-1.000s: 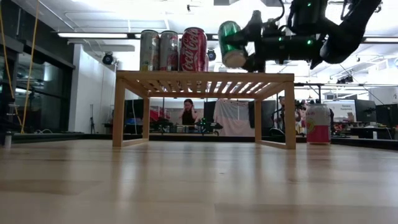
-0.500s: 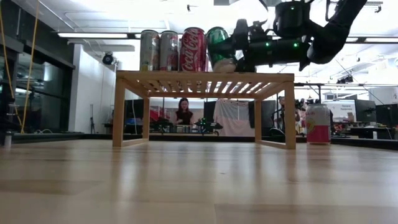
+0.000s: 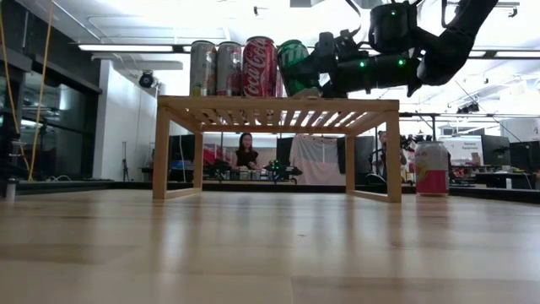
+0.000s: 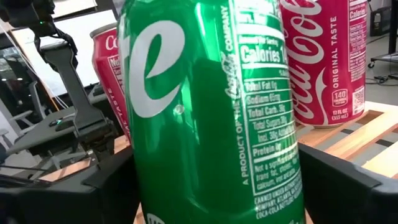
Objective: Place canned beverage on shelf
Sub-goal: Put the top green soda can on the shelf
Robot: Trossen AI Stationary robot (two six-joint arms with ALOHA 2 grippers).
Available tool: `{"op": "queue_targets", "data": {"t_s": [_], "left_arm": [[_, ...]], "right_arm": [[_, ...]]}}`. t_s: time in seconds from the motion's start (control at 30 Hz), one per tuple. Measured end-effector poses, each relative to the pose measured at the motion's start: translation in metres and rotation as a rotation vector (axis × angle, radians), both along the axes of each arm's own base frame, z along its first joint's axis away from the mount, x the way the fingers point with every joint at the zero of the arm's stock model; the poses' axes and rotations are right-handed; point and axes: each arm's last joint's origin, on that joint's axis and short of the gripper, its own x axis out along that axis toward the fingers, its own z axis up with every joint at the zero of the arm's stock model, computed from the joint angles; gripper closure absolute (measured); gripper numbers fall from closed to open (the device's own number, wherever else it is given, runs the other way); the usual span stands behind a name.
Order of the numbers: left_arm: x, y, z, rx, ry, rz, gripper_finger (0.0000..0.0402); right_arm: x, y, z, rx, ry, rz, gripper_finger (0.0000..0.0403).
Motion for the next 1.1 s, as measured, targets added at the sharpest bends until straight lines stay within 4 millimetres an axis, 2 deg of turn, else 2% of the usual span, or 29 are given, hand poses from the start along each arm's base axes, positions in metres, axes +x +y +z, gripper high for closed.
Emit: {"op": "queue_targets", "data": {"t_s": [0.3, 0.6, 1.1], "left_arm": [[0.0, 0.0, 0.0, 0.0, 0.0, 0.0, 0.0035], [0.0, 0.0, 0.0, 0.0, 0.003, 0.0, 0.0035], [0.002, 0.0, -0.002, -0.002, 0.014, 0.001, 0.0035]], "right_arm": [[-0.001, 0.0, 0.0, 0.001, 0.008, 0.001, 0.0061], [-0.013, 0.004, 0.009, 0.017, 0.11, 0.0, 0.006], [-0.02, 0.007, 0.016, 0.048, 0.123, 0.023, 0.0059]]}}
